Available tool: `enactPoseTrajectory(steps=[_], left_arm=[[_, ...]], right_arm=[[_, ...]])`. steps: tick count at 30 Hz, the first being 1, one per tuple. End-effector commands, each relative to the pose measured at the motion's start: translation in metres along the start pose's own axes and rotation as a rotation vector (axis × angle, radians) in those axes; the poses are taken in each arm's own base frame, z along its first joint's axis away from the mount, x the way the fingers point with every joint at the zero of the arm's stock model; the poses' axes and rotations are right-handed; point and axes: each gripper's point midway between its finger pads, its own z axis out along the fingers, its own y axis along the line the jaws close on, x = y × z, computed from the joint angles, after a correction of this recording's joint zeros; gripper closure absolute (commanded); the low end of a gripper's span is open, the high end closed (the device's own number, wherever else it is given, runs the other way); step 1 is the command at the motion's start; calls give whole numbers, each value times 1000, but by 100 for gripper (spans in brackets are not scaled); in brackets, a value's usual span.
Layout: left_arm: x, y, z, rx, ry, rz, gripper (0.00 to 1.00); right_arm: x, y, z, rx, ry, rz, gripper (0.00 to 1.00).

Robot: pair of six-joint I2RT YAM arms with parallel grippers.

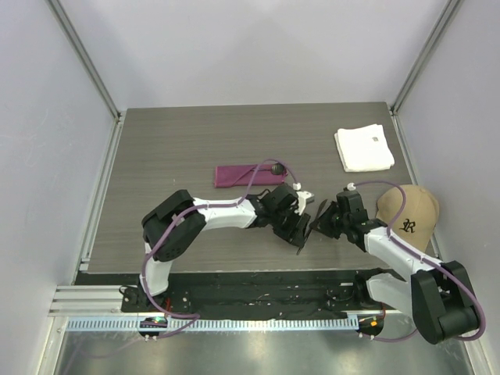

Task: Fold the napkin into a case and place the utensils inside
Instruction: Pass from the left arm to the right, then pass from the right arm to the left, then pass from the left arm to the right

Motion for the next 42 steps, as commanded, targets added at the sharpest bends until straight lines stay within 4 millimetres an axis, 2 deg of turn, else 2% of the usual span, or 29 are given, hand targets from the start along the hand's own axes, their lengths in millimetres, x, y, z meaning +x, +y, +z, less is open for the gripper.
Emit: enactPoseTrajectory(steps=[1,5,7,10,12,14,15,16,17,18,19,21,23,24,25,26,27,29,32,34,38,40,42], left_arm=[[-15,2,-7,40,-23,-51,47],[-22,2,1,51,-42,-61,44],[-30,-8,3,112,-63,-54,43],[-26,-19,10,187,-38,-83,42],[-27,-20,13,201,-46,-102,43],[-28,-19,12,208,-59,-104,50],[-31,-19,9,207,-69,-104,59],[-33,-16,8,188,-77,-105,78],[-30,-9,5,160,-63,-114,85],[-34,-3,1,140,-79,-108,90],[-33,0,-11,110,-77,-65,94],[-25,16,-25,33,-56,-51,98],[-29,21,-46,-6,-72,15,100],[-17,26,-55,-33,-27,21,100],[-14,30,-63,-39,-21,41,100],[-17,25,-78,-31,-38,116,100],[-6,29,-85,-53,-7,133,100],[-3,26,-103,-56,-6,236,100],[10,44,-117,-154,42,282,100],[17,47,-125,-168,75,309,100],[24,43,-134,-141,95,367,100],[25,46,-135,-153,104,382,100],[22,49,-136,-169,105,377,100]], right_arm=[[-2,8,-3,-49,-12,-52,99],[-6,21,-10,-95,-23,-41,99],[-6,27,-13,-117,-15,-31,99],[-10,39,-19,-156,-24,-12,99],[-12,46,-24,-183,-30,4,99],[-11,52,-27,-207,-20,19,99],[-12,56,-29,-224,-21,33,99],[-12,58,-30,-232,-19,35,99],[-15,64,-34,-247,-23,28,99],[-17,64,-35,-242,-29,-1,90],[-20,64,-37,-233,-31,-20,82],[-27,67,-41,-205,-23,-75,64],[-35,72,-45,-204,-24,-168,57],[-37,74,-47,-218,-12,-182,51],[-37,74,-45,-227,3,-223,50],[-43,84,-47,-268,-4,-249,48],[-39,93,-50,-322,32,-276,47],[-45,106,-50,-385,53,-342,46],[-47,128,-60,-480,79,-403,42],[-44,138,-68,-542,103,-430,41],[-35,149,-76,-639,163,-483,58],[-27,153,-84,-697,201,-497,62],[-22,155,-89,-730,218,-510,62]])
